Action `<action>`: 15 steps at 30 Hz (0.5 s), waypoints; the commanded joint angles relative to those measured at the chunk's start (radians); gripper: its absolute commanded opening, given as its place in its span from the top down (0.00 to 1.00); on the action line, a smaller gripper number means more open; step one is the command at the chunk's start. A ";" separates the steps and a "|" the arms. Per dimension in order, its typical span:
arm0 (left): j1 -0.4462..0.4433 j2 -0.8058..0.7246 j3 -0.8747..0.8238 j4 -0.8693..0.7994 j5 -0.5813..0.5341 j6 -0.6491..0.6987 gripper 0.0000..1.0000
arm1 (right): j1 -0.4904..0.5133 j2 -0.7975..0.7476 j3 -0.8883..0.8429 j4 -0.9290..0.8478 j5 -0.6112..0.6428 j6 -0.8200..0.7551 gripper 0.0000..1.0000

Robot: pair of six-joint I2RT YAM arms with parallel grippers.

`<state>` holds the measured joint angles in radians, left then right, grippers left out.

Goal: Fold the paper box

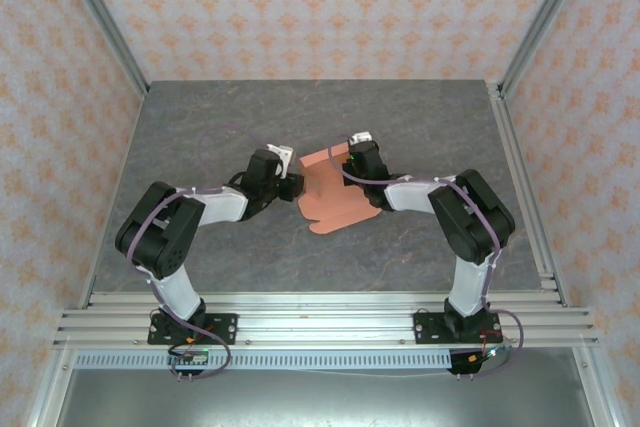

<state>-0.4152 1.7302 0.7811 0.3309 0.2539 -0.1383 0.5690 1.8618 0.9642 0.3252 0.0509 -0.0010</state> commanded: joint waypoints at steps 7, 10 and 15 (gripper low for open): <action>-0.023 -0.060 -0.074 -0.011 -0.009 0.022 0.52 | 0.010 0.026 -0.043 -0.047 -0.040 -0.005 1.00; -0.023 -0.048 -0.061 -0.003 -0.037 0.009 0.56 | 0.011 0.028 -0.064 -0.025 -0.055 -0.012 1.00; -0.024 -0.031 -0.051 0.065 -0.091 -0.011 0.57 | 0.021 0.021 -0.099 0.011 -0.045 -0.056 1.00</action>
<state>-0.4370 1.7042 0.7162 0.3336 0.2230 -0.1345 0.5716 1.8618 0.9127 0.4168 0.0349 -0.0212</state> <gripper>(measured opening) 0.428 0.067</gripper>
